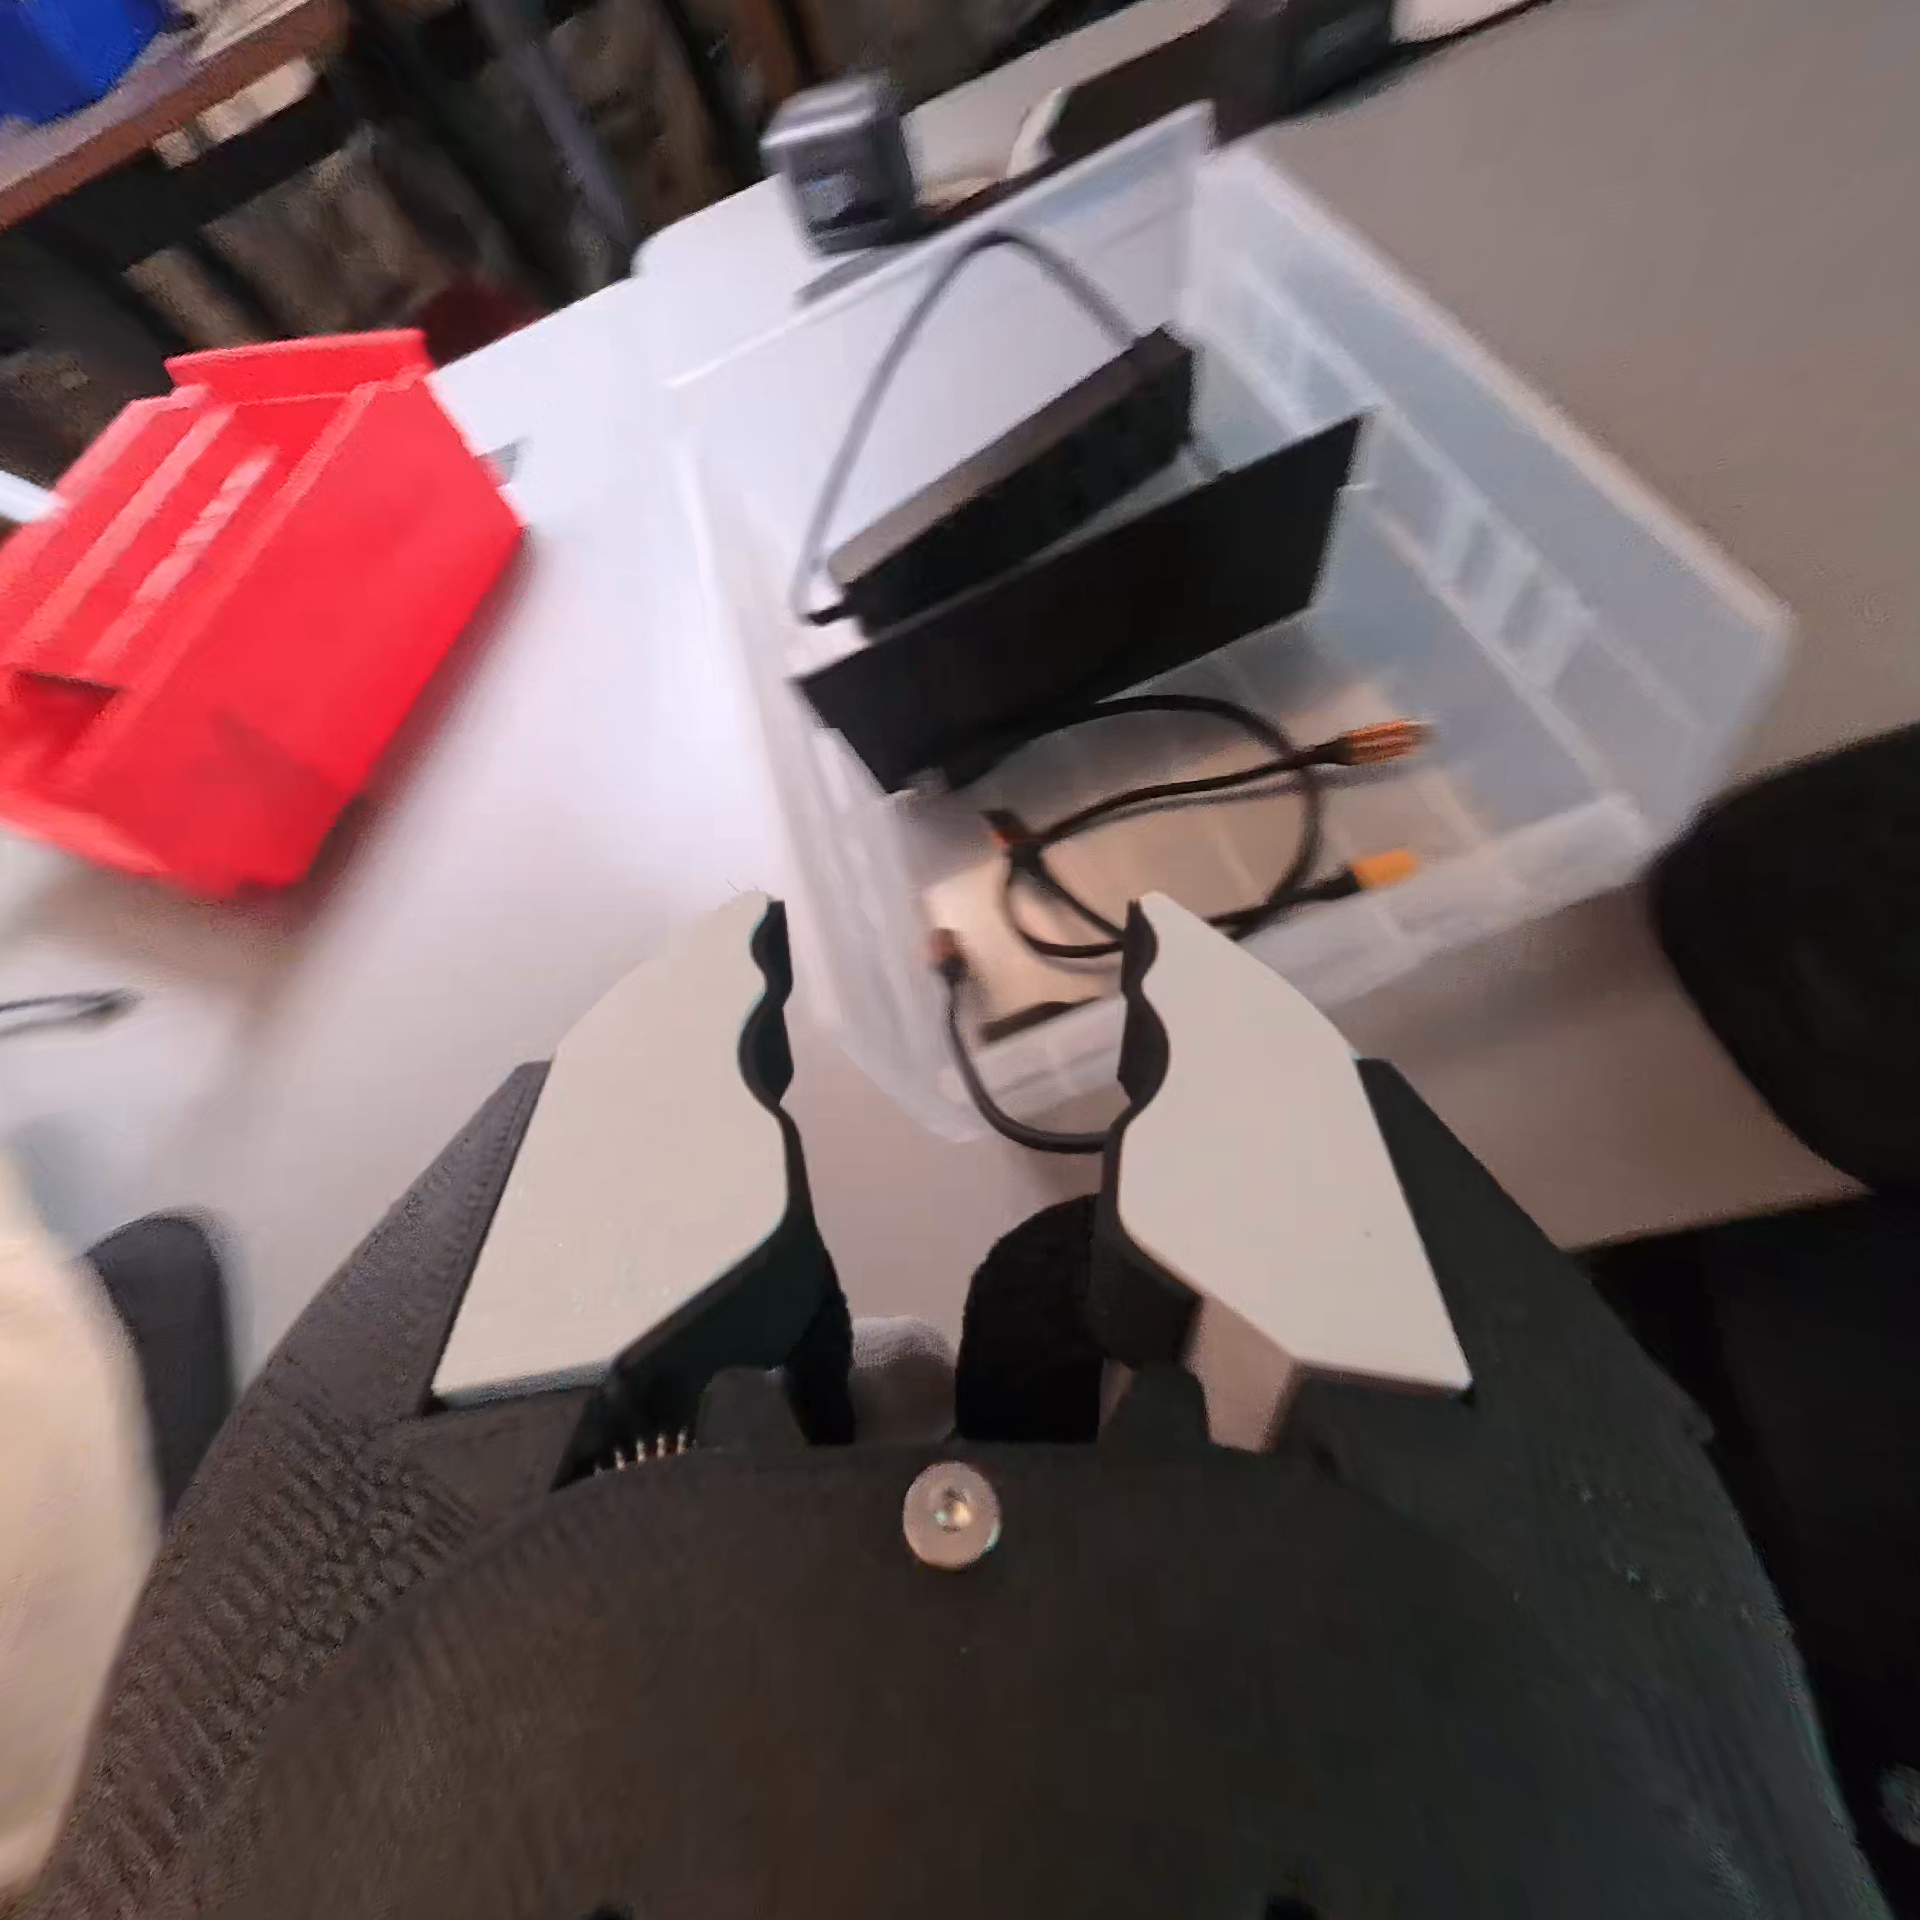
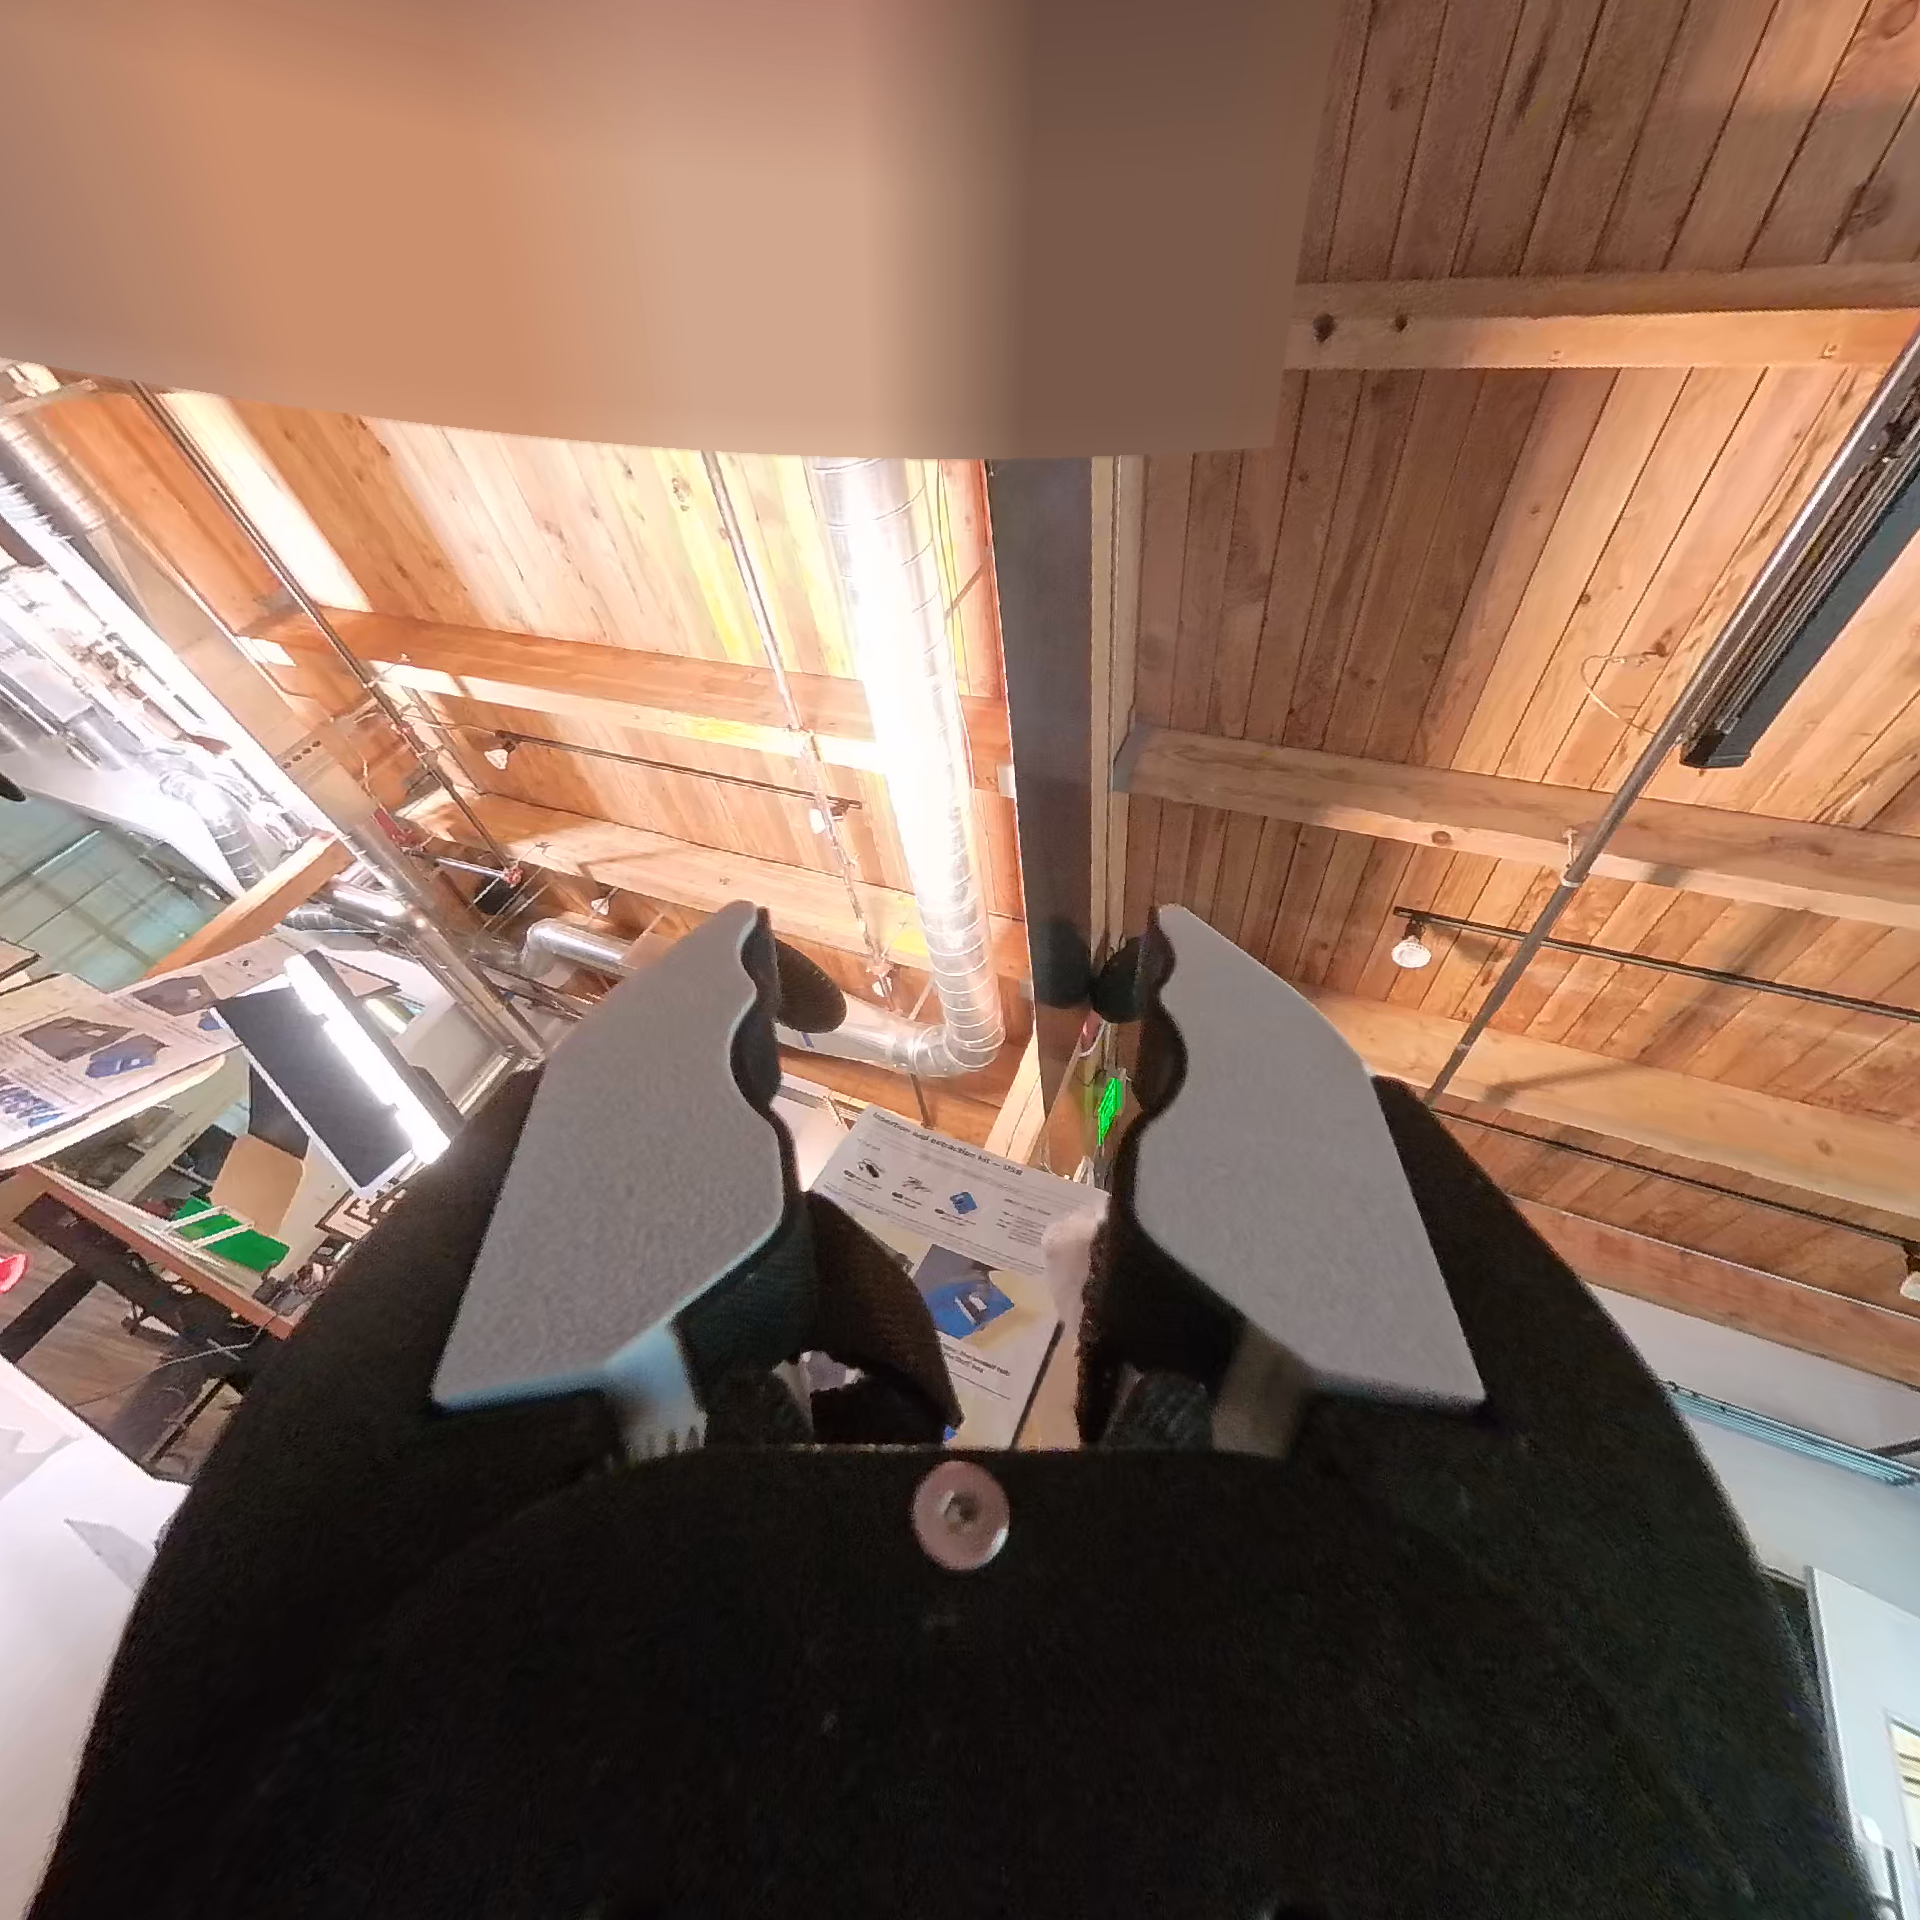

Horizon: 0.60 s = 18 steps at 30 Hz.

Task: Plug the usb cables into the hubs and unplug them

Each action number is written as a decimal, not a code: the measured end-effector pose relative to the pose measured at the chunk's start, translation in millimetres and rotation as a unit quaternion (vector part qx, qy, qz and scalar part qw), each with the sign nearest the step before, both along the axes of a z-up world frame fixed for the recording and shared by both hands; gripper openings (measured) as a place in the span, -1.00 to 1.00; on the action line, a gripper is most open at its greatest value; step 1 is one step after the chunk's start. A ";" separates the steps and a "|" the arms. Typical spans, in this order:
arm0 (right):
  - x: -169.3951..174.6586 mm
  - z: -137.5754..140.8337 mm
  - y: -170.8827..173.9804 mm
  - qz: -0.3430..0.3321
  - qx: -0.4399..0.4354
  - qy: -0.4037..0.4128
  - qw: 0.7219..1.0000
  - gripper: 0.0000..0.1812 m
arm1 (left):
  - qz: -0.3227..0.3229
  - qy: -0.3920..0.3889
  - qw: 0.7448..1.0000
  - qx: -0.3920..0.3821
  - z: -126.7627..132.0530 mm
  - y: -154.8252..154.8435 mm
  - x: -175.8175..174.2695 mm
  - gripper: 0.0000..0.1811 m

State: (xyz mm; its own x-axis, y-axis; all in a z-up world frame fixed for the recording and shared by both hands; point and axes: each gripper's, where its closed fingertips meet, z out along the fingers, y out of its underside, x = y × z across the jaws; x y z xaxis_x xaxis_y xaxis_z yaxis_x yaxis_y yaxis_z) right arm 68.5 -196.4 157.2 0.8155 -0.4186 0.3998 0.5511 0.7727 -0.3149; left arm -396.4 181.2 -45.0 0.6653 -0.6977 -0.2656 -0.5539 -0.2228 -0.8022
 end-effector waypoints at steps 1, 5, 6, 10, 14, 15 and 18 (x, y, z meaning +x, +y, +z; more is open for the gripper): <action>-0.9 -0.3 0.8 0.000 -0.001 0.000 1.000 -0.27 | -0.024 -0.022 0.999 0.004 -8.1 -9.1 3.7 -0.33; -4.9 -0.4 0.6 -0.004 -0.001 -0.005 1.000 -0.28 | -0.156 0.010 0.975 0.160 -12.5 -43.4 17.5 -0.45; -5.6 -0.2 0.2 -0.003 0.000 -0.006 1.000 -0.28 | -0.183 0.016 0.965 0.188 -10.4 -49.4 21.5 -0.48; -6.8 -0.3 -0.1 -0.009 0.001 -0.011 1.000 -0.29 | -0.208 0.143 0.955 0.155 -43.4 -50.1 19.6 -0.47; -3.8 -0.4 -0.5 -0.008 0.000 -0.007 1.000 -0.29 | -0.185 0.267 0.937 0.131 -76.0 -31.8 5.4 -0.50; -3.1 -0.1 -1.0 -0.008 0.001 -0.006 1.000 -0.30 | -0.194 0.265 0.934 0.139 -77.5 -30.3 9.4 -0.53; -2.0 0.7 -2.3 -0.007 0.003 -0.003 1.000 -0.30 | -0.203 0.277 0.929 0.141 -85.1 -24.8 9.9 -0.74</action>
State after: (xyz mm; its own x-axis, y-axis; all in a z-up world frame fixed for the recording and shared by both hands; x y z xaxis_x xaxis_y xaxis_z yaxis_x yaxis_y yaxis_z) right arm 66.5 -198.8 157.9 0.8075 -0.4319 0.4017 0.5632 0.7670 -0.3074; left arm -386.5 156.3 -130.1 0.0694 -0.7121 -0.6986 -0.8920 0.2692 -0.3631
